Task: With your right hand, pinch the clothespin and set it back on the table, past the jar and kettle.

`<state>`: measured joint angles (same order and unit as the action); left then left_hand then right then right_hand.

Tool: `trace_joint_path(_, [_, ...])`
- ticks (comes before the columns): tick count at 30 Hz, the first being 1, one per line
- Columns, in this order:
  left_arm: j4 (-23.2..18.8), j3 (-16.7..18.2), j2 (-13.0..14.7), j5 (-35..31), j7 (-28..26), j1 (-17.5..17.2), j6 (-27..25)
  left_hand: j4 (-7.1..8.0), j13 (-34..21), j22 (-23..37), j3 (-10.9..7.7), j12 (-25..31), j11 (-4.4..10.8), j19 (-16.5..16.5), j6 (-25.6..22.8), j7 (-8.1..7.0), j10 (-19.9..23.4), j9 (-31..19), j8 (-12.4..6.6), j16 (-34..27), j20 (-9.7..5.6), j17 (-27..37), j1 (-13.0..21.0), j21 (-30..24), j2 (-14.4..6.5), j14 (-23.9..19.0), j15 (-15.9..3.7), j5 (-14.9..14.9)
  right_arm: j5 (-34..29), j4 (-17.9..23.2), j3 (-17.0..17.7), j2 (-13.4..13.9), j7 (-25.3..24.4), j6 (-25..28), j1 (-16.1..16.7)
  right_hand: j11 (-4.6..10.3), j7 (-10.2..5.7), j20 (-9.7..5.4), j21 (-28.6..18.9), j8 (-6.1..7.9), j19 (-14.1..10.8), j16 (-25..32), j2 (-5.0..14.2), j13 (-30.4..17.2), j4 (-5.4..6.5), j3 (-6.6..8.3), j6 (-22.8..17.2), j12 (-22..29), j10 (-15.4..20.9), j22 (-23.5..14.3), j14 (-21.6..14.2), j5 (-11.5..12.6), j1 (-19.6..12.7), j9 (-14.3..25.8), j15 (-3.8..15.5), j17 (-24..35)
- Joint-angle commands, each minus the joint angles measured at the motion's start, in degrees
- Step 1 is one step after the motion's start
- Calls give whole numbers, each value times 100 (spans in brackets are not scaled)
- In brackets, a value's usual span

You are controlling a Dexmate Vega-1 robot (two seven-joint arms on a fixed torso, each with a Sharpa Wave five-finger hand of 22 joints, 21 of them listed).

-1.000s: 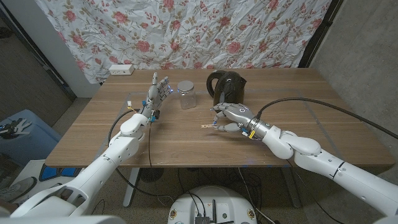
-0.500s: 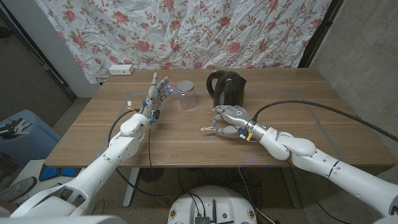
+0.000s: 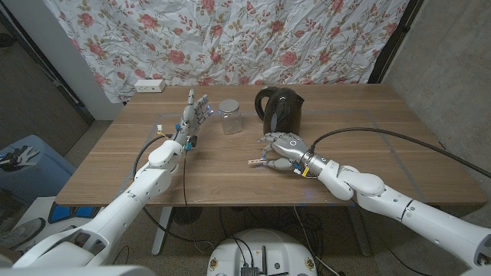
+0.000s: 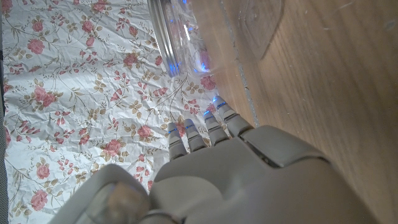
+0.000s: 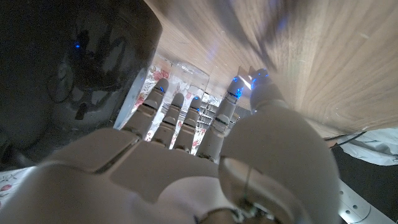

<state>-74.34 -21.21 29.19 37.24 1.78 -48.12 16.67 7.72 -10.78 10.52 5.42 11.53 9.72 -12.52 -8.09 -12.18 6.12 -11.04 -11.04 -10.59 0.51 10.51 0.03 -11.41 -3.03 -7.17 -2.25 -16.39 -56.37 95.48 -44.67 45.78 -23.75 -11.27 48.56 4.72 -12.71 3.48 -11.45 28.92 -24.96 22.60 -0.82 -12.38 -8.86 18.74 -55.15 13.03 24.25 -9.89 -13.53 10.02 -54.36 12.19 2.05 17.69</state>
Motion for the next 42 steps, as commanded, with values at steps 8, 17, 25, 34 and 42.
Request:
trace_joint_path(8, [-2, 0, 0, 0, 0, 0, 4, 33, -12, 14, -3, 34, 39, -47, -2, -50, 15, -28, -36, -29, 4, 21, 20, -41, -48, -49, -39, -20, -93, -205, -327, -28, 54, 137, -176, 31, -14, -20, -8, -2, -24, 13, 43, -18, -3, -2, -14, -4, 9, -18, -53, 53, -21, 14, 252, 25])
trace_joint_path(17, [-2, 0, 0, 0, 0, 0, 4, 33, -12, 14, -3, 36, 41, -40, -3, -50, 19, -28, -36, -29, 4, 21, 19, -39, -48, -48, -29, -20, -66, -202, -362, -7, 85, 151, -199, 18, -11, -18, -7, -22, -22, 14, 42, -19, -6, -6, 34, -12, -7, -18, -55, 53, -26, 19, 243, 30])
trace_joint_path(25, [-3, 0, 1, 0, 0, 0, 3, 33, -12, 14, -3, 37, 37, -48, -3, -50, 24, -28, -36, -29, -1, 21, 19, -42, -48, -49, -36, -20, 30, -141, -353, 34, 183, 94, -202, -50, -4, -17, -4, -106, -16, 0, 19, -22, -3, -29, 232, -38, -69, -19, -36, 52, -8, 26, 214, 38])
trace_joint_path(34, [-7, 1, 2, 0, -2, -1, 1, 32, -12, 14, -3, 34, 36, -51, -2, -50, 16, -28, -36, -30, 5, 21, 20, -43, -47, -50, -36, -20, 130, -66, -316, 42, 355, 43, -219, -147, 6, 41, 25, -358, 88, -91, -88, -32, 46, -128, 778, -115, -310, -21, 122, 55, 175, 18, 75, 55])
trace_joint_path(42, [-10, 1, 3, 1, -3, -2, 0, 32, -12, 14, -3, 33, 40, -47, -3, -50, 12, -28, -36, -30, 5, 21, 19, -41, -47, -52, -39, -20, 192, -32, -266, 58, 448, 27, -218, -191, 49, 141, 44, -605, 214, -183, -162, -44, 82, -210, 1236, -160, -539, -22, 275, 64, 366, -35, -46, 70])
